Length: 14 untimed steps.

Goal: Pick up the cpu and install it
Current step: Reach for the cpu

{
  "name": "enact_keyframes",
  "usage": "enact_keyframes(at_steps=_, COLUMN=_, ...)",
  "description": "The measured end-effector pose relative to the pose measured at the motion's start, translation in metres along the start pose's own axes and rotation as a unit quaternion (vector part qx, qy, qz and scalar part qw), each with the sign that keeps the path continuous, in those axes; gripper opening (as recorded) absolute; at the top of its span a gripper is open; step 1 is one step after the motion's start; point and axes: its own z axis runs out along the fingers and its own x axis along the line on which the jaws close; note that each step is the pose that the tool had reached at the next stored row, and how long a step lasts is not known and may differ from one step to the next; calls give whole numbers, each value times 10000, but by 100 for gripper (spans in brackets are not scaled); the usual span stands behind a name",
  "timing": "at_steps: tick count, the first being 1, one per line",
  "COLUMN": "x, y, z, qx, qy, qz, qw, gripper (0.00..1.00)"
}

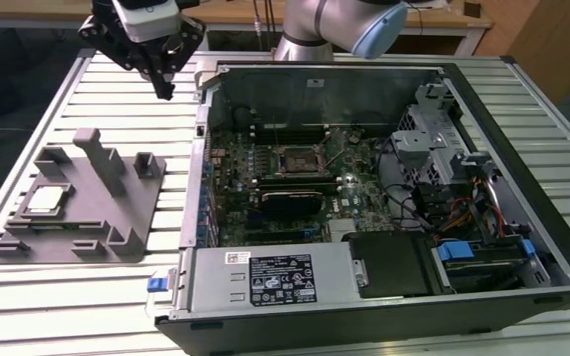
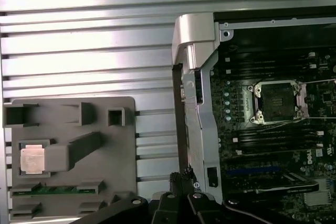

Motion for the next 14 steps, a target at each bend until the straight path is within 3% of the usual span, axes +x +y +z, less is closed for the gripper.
enact_keyframes(at_steps=14, x=263, y=-23, z=9, qx=0, qy=-1, qz=14, qw=10000, gripper=11)
